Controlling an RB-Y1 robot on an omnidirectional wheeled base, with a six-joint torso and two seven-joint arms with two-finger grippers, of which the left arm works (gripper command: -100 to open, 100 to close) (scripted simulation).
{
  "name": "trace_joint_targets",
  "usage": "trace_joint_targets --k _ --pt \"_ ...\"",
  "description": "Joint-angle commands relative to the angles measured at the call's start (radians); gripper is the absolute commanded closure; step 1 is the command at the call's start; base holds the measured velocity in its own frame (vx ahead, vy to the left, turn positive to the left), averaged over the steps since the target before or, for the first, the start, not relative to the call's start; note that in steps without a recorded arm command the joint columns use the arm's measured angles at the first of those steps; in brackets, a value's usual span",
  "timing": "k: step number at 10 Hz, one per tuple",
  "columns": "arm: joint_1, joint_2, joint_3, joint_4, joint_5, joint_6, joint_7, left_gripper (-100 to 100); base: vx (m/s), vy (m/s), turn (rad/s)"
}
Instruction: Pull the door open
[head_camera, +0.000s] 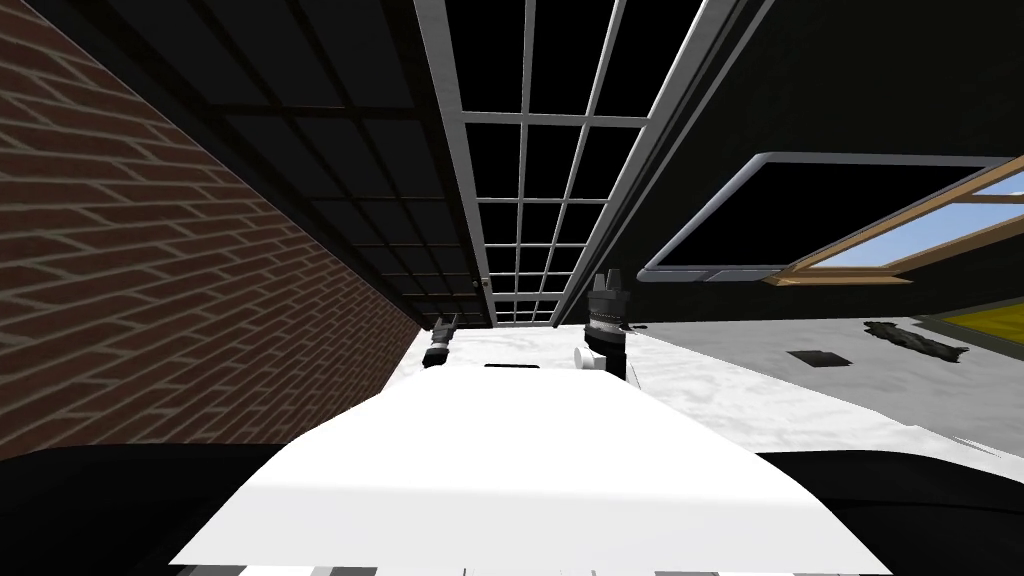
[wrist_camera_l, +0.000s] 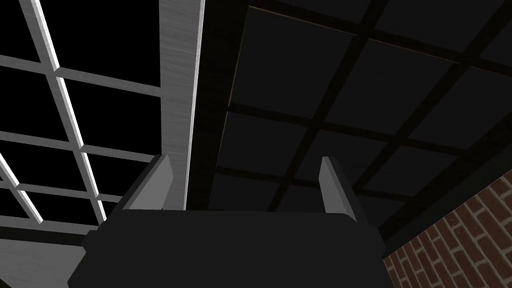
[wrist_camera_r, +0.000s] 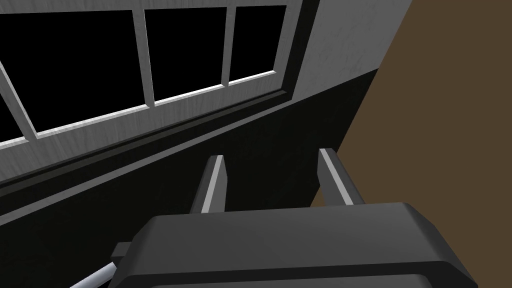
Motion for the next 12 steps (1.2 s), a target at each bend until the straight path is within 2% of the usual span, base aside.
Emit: trace_joint_targets --k 1,12 --pt "-0.010 -0.003 0.009 0.033 -0.006 -0.010 -0.033 -100 0.105 0.006 -0.046" --pt "-0.074 -0.027 0.068 0.237 -0.047 -0.072 -0.239 -100 0.114 0.010 -0.058"
